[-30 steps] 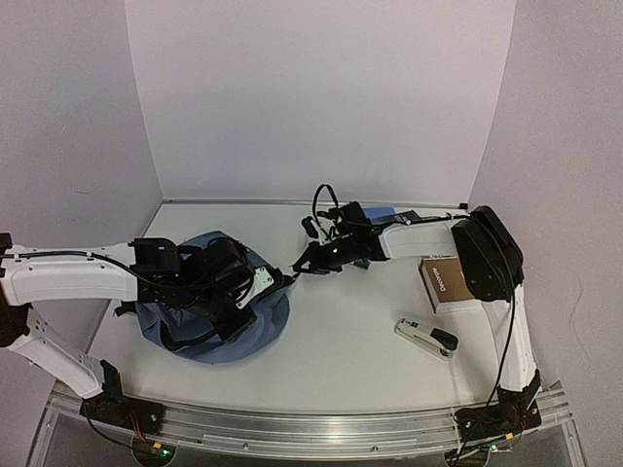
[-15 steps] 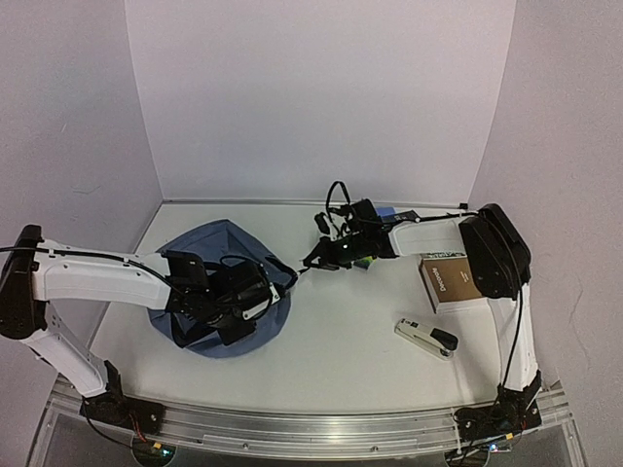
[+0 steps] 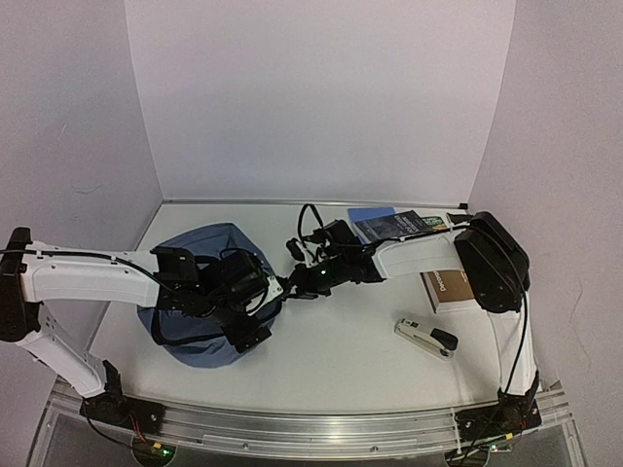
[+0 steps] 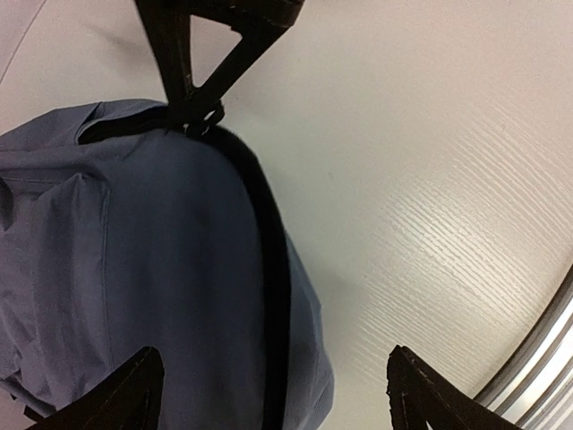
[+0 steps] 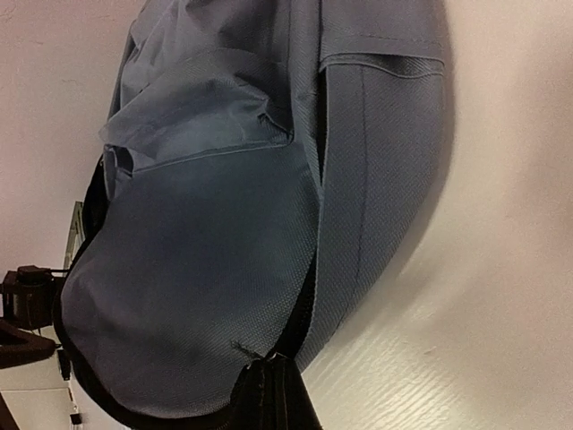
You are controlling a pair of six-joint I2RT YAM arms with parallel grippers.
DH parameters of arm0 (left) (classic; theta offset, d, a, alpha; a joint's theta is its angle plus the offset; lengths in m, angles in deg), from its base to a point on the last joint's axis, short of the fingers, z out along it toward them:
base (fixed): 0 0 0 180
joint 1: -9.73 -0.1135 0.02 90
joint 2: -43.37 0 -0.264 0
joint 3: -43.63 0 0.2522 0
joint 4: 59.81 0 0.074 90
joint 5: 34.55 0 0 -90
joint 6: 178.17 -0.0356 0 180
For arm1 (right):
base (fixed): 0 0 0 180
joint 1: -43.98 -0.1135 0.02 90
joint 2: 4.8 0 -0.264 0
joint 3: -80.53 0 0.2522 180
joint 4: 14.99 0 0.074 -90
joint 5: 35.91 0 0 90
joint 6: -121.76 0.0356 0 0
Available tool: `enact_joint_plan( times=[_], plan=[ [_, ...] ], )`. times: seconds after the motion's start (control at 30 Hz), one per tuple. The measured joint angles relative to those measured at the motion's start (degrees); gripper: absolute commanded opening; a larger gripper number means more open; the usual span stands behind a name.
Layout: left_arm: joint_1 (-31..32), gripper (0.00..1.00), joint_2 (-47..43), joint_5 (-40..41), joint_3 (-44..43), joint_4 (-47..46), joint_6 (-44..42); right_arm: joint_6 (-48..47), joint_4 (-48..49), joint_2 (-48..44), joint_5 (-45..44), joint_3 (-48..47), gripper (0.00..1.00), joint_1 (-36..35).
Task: Pack the student bag
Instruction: Unzip the student bag at the center of the board.
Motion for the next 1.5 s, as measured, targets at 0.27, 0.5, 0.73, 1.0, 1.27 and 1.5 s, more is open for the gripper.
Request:
enact_joint_plan(
  times=[0.27,0.5,0.73,1.0,1.27,1.5],
  plan=[
    [0.00,0.73,7.85,0.28,-2.70,-2.22,0.26,1.74,0.87,0.00,0.74,-0.47,0.00,-0.46],
    [0.00,0.24,10.92,4.71,-3.05,-1.63,0.60,2.96,0.97,-0.02,1.72,-0.47,0.00,-0.35],
    [0.37,0.00,12.29,7.37,-3.86,0.81,1.45,2.95,0.92,-0.02,1.71,-1.53,0.00,-0.26],
    [3.51,0.00,4.27,6.08,-3.24,2.33,1.48,0.23,0.89,2.35,-0.89,-8.20,0.00,1.65],
    [4.07,0.00,-2.50,5.29,-0.93,2.42,1.57,-2.35,-0.77,9.73,-0.97,-15.58,0.00,3.09],
    [4.16,0.00,-4.30,5.55,0.57,2.54,1.73,-3.57,-2.62,13.87,-0.56,-22.45,0.00,3.51]
  ],
)
